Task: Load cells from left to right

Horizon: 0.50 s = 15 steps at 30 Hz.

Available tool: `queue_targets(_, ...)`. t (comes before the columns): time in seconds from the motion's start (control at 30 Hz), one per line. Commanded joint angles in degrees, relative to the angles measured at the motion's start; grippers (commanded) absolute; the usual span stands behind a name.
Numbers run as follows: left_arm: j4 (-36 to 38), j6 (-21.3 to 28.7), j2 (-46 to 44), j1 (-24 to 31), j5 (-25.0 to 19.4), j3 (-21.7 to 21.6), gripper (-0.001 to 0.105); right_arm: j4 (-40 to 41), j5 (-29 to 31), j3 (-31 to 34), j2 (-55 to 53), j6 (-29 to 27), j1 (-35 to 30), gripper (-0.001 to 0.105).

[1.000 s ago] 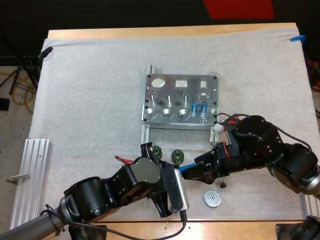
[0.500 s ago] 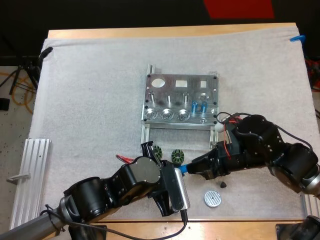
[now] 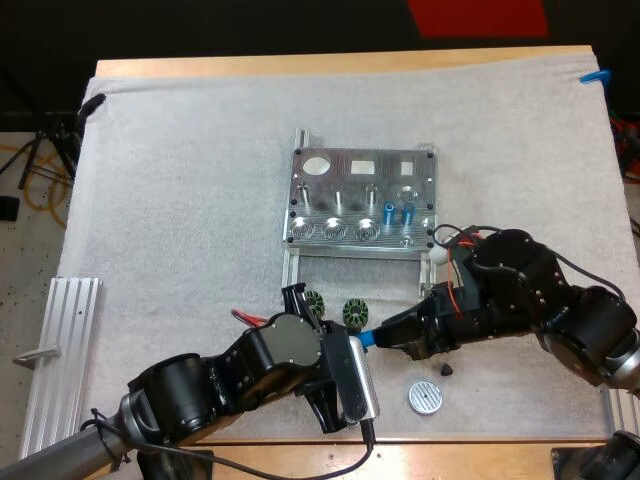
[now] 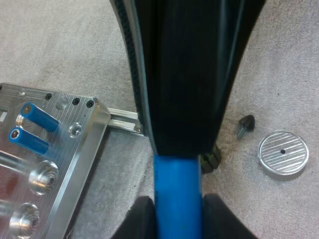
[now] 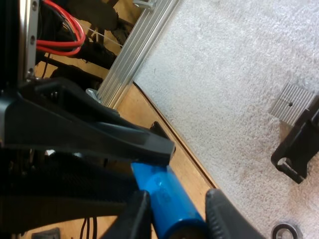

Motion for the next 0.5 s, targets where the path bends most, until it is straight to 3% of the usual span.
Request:
queue_targets(0.0, -1.24, 0.12, -0.39, -0.12, 0.01, -0.43, 0.022, -1.37, -0.56, -0.40, -0.01, -0.70, -0.02, 0.000)
queue_targets(0.03, -1.24, 0.12, -0.39, -0.12, 0.01, -0.43, 0.034, -1.92, 0.05, -0.60, -0.01, -0.70, -0.02, 0.000)
queue_targets(0.07, -1.24, 0.12, -0.39, -0.12, -0.14, -0.43, 0.038, -2.14, 0.47, -0.75, -0.01, -0.70, -0.02, 0.000)
queue_targets(0.13, -1.11, 0.12, -0.39, -0.12, -2.77, -0.43, 0.067, -2.27, 4.83, -1.64, -0.01, -0.70, -0.02, 0.000)
queue_targets(0.2, -1.11, 0.12, -0.39, -0.12, -5.16, -0.43, 0.081, -2.09, 7.55, -2.34, -0.01, -0.70, -0.02, 0.000)
queue_targets(0.33, -0.26, 1.12, -0.56, -0.12, -9.67, -0.43, 0.085, -2.00, 12.28, -3.51, -0.01, -0.70, -0.02, 0.000)
queue_targets(0.47, 1.01, 1.13, -2.04, -0.12, -12.05, -0.43, 0.085, 0.55, 23.14, -5.63, 1.99, -1.59, -0.02, 0.000)
